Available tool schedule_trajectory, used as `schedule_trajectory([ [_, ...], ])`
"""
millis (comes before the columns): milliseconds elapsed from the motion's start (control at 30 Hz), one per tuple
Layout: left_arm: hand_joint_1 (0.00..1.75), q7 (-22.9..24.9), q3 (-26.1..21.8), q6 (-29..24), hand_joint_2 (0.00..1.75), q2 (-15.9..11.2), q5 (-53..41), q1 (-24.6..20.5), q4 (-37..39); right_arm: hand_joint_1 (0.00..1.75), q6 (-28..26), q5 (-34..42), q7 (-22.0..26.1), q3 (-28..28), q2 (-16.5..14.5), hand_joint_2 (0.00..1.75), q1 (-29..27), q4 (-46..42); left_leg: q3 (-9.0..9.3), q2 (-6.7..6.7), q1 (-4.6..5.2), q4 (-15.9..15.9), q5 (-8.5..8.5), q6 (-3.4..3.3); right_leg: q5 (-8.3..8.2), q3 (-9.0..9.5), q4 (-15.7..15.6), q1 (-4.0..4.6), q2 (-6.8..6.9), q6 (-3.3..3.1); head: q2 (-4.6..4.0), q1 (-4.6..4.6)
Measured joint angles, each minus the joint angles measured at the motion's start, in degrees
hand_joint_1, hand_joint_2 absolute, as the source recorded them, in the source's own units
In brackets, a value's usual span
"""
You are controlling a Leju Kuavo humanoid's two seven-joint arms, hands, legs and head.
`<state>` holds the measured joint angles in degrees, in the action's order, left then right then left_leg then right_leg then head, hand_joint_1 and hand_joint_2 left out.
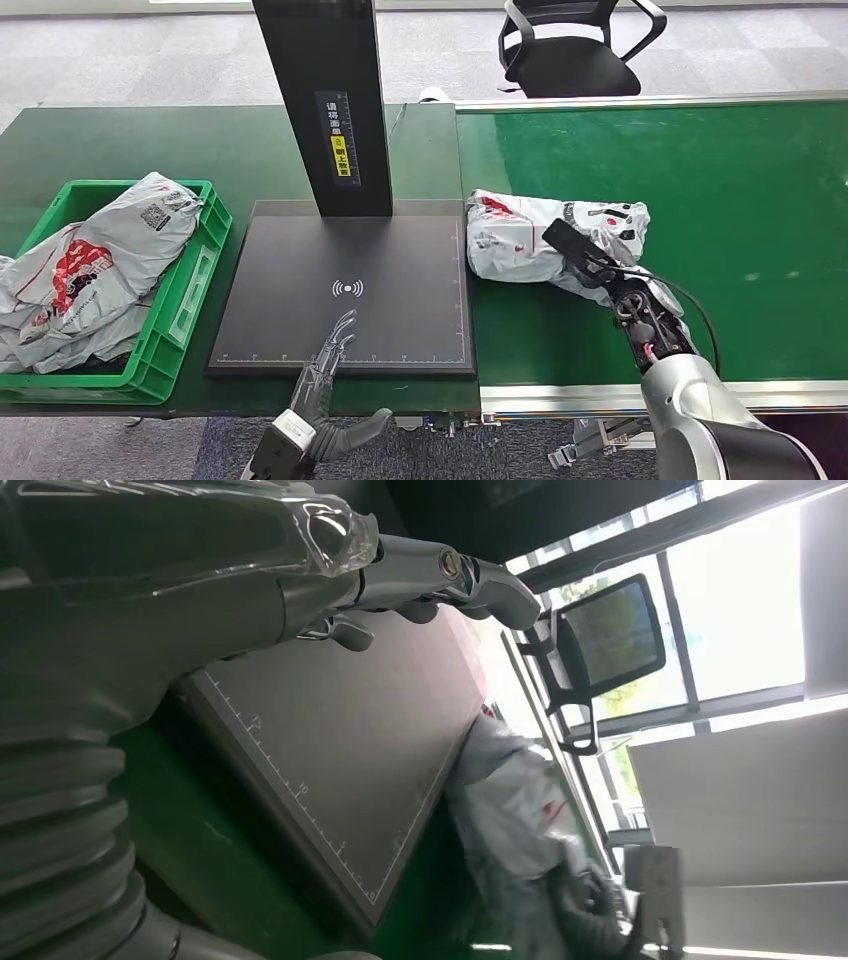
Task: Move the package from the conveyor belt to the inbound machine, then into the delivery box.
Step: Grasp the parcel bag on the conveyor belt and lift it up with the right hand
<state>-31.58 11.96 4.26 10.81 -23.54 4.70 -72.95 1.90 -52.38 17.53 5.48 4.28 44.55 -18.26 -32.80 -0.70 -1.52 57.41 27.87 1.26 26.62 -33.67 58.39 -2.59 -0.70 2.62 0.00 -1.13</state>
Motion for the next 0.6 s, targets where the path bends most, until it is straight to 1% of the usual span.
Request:
schedule_trajectory([
  [67, 0.00, 0.00, -0.03, -0.32, 1.75, 0.01, -0.33, 0.48, -0.53, 1.75, -5.42, 4.85, 4.02, 1.82, -0.72, 1.75, 0.76, -1.51, -0.01, 0.00, 0.00, 0.00, 0.00, 0.00, 0.00, -0.01, 0.00, 0.00, 0.00, 0.00, 0.00, 0.01],
  [100, 0.00, 0.00, -0.04, -0.46, 1.75, 0.01, -0.47, 0.62, -0.74, 1.75, -7.23, 6.97, 5.61, 2.74, -1.01, 1.75, 1.30, -2.28, -0.01, 0.00, 0.00, 0.00, 0.00, 0.00, 0.00, -0.02, 0.00, 0.00, 0.00, 0.00, 0.00, 0.01],
  [200, 0.00, 0.00, -0.03, -0.99, 1.75, 0.02, -0.59, 0.83, -1.00, 1.75, -9.70, 11.24, 8.33, 4.73, -1.55, 1.75, 2.76, -4.29, 0.00, 0.00, 0.00, 0.00, -0.01, 0.00, 0.00, -0.02, 0.00, 0.00, 0.00, 0.00, 0.00, 0.00],
  [333, 0.00, 0.00, -0.02, -1.80, 1.75, 0.04, -0.63, 1.22, -1.32, 1.75, -12.25, 18.14, 13.34, 6.73, -2.49, 1.75, 3.38, -7.84, -0.01, 0.01, 0.01, 0.00, -0.01, 0.01, 0.00, -0.02, 0.00, -0.01, 0.00, 0.00, 0.00, 0.01],
  [400, 0.00, 0.00, -0.02, -2.05, 1.75, 0.05, -0.63, 1.29, -1.43, 1.75, -12.72, 19.86, 14.49, 7.24, -2.74, 1.75, 3.78, -9.20, 0.00, 0.00, 0.00, 0.00, -0.01, 0.01, 0.00, -0.02, 0.00, 0.00, 0.00, 0.00, 0.00, 0.00],
  [600, 0.00, 0.00, -0.02, -2.11, 1.75, 0.05, -0.63, 1.32, -1.49, 1.75, -12.85, 20.81, 14.79, 7.67, -3.26, 1.75, 3.96, -11.45, 0.00, 0.00, 0.00, 0.00, -0.01, 0.01, 0.00, -0.02, 0.00, 0.00, 0.00, 0.00, 0.00, 0.01],
])
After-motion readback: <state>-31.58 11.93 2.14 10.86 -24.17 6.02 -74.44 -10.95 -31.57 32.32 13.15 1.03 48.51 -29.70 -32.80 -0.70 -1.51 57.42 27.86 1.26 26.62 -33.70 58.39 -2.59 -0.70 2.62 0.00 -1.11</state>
